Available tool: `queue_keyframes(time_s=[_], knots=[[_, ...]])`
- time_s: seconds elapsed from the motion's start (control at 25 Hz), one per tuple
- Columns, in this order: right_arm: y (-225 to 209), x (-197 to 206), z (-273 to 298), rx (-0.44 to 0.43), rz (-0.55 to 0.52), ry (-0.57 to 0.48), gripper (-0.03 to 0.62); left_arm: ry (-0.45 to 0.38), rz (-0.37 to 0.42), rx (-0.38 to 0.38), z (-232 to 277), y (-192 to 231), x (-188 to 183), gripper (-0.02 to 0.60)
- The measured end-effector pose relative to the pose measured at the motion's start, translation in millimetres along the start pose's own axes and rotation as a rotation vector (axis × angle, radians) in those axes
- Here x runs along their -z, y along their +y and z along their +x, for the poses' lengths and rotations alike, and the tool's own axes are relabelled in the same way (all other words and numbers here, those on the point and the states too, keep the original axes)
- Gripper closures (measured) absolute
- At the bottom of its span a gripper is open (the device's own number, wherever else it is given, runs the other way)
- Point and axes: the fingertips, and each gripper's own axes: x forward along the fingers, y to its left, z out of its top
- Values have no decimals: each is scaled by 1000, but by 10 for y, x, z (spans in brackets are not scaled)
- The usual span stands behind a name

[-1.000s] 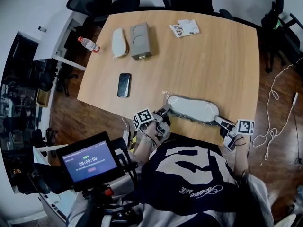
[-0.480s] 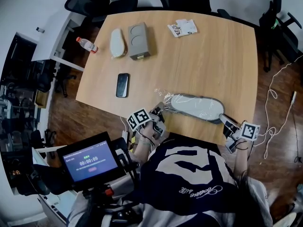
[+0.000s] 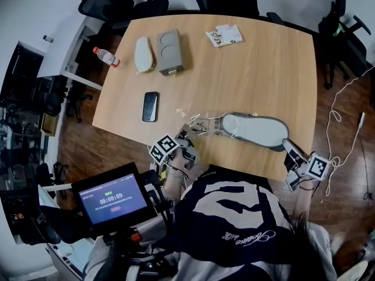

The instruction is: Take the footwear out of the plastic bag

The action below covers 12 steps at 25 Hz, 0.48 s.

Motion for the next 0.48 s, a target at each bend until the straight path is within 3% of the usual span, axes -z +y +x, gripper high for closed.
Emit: queue_keyframes(time_s=[0.12, 0.32, 0.48], knots=[[65, -93, -17, 16, -17, -32, 526, -31, 81, -59, -19, 28, -130, 578], [225, -213, -91, 27, -53, -96, 526, -7, 373, -155, 54, -129, -42, 578], [378, -386, -184, 50, -95, -147, 528, 3, 420, -199, 128, -158, -11, 578]])
